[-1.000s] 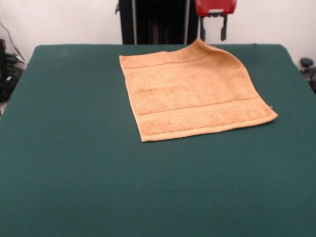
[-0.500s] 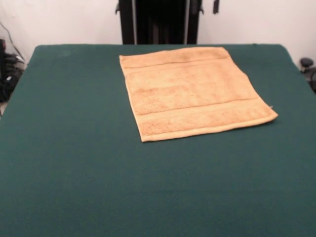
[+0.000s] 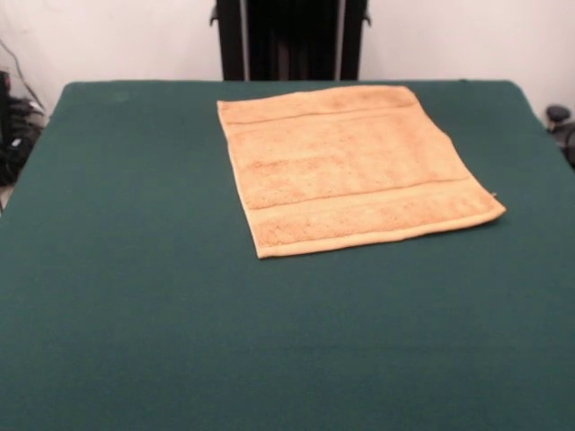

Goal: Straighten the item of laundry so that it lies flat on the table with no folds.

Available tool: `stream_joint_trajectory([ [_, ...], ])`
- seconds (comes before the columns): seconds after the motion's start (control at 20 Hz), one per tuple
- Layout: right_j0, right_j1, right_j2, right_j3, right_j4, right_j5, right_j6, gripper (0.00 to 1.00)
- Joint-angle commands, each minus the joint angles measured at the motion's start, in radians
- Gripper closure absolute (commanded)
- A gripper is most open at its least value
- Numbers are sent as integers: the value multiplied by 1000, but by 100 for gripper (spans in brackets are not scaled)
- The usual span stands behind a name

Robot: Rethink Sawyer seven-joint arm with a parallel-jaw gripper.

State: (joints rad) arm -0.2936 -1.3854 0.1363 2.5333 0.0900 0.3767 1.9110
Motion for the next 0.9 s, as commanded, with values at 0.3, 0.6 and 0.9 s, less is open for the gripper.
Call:
stream_joint_trajectory([
  [0.3,91,175,-26,-314,-219,68,153,0],
  [0.6,63,204,-47,-411,-194,136,137,0],
  [0.9,18,206,-16,-474,-171,259,73,0],
])
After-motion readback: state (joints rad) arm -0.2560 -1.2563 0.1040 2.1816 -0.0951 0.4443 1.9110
